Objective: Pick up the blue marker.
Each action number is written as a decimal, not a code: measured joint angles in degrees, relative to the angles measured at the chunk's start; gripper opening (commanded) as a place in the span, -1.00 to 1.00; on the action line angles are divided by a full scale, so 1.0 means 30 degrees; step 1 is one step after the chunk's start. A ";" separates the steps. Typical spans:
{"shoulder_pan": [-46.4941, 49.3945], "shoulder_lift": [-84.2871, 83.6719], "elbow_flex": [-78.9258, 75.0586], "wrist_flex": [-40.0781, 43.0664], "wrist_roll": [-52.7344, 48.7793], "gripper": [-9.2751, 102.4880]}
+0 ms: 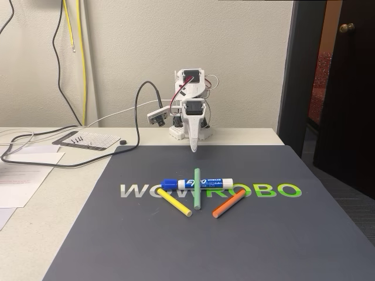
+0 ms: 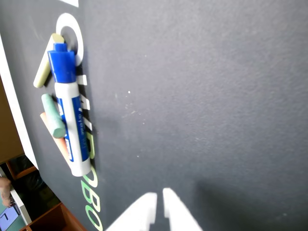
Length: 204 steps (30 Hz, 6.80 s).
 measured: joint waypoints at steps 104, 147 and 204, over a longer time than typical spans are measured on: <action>0.1904 0.0000 -0.1465 0.1758 0.1787 -0.83; 0.2021 -1.8047 -2.1533 0.5156 0.1260 -0.82; 0.1523 -3.2695 -3.3867 0.7119 -0.0146 -0.82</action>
